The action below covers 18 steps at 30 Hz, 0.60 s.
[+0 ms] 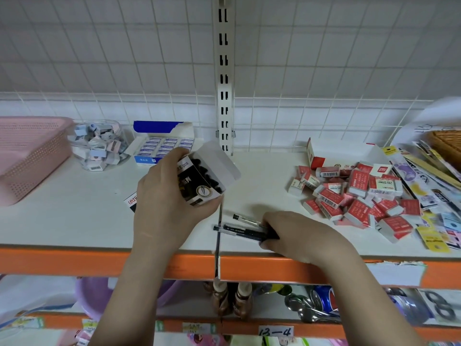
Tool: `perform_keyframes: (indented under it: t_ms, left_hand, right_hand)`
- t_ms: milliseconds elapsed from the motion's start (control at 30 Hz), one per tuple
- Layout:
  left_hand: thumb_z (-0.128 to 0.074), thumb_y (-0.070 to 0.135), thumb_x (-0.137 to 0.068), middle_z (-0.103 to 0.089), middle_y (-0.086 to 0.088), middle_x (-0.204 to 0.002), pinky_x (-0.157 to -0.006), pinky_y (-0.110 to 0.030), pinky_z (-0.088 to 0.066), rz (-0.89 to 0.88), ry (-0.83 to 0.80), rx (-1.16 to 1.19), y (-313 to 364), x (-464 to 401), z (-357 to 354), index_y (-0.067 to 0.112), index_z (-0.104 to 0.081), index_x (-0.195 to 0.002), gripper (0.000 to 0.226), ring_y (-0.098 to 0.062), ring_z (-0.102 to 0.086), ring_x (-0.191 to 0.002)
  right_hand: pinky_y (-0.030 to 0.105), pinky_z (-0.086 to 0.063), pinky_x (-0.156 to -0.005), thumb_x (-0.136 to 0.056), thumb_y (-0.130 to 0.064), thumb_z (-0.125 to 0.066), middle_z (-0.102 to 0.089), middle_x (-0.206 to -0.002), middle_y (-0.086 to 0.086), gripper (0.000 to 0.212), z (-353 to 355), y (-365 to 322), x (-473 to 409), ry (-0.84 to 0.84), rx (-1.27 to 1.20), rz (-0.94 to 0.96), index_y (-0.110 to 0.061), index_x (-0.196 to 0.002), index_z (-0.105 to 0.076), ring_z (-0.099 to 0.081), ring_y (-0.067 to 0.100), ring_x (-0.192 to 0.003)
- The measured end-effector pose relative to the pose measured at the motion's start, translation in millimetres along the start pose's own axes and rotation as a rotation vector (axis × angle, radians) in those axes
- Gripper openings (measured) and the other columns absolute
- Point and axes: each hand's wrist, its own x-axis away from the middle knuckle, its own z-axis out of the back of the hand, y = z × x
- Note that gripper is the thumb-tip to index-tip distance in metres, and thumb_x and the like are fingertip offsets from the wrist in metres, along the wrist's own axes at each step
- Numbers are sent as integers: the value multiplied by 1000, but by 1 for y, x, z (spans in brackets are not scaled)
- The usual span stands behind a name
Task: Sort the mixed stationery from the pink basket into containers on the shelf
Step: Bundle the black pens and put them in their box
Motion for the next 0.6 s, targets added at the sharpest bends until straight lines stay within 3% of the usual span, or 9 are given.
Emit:
perform_keyframes:
  t_ms: [167, 300, 400, 467, 533, 600]
  left_hand:
    - [-70, 57, -54, -50, 15, -105, -85, -51, -49, 38, -4, 51, 0, -1, 5, 32, -35, -119, 78, -24, -57, -101]
    - [-65, 58, -54, -55, 12, -105, -82, -49, -49, 25, 25, 65, -2, -2, 11, 30, -36, -118, 76, -25, -59, -98]
    - [-68, 54, -56, -61, 0, -104, -80, -49, -50, -19, 52, -31, -6, -3, 13, 28, -37, -118, 74, -31, -60, -93]
    - [-71, 49, -56, -63, -8, -105, -81, -55, -49, -8, 58, -69, -9, -4, 12, 26, -37, -118, 75, -35, -60, -94]
    - [-67, 54, -58, -64, -11, -105, -82, -56, -49, -25, 52, -108, -13, -3, 9, 21, -39, -119, 75, -37, -61, -94]
    - [-61, 59, -59, -64, -11, -104, -82, -55, -49, -37, 26, -121, -16, -1, 6, 18, -41, -120, 76, -37, -61, -94]
  right_hand:
    - [28, -38, -74, -96, -30, -49, -46, -95, -2, 14, -4, 2, -3, 41, -24, -6, -16, -100, -48, -46, 15, -88]
    - [27, -39, -61, -99, -29, -43, -52, -87, -3, 15, -4, 7, -1, 195, -74, 25, -16, -101, -49, -49, 13, -75]
    - [28, -51, -59, -95, -31, -50, -65, -72, -6, 6, 5, 11, 2, 447, -309, 50, -27, -95, -55, -61, 8, -56]
    - [23, -47, -49, -89, -26, -62, -66, -63, -1, 4, 13, 6, 6, 633, -626, 101, -25, -86, -63, -54, 7, -41]
    - [20, -39, -43, -83, -21, -68, -61, -58, 6, 6, 23, -1, 15, 689, -889, 149, -15, -82, -70, -45, 8, -38]
    - [18, -31, -44, -80, -23, -70, -49, -55, 9, 17, 29, -5, 23, 658, -858, 208, -6, -80, -71, -37, 8, -43]
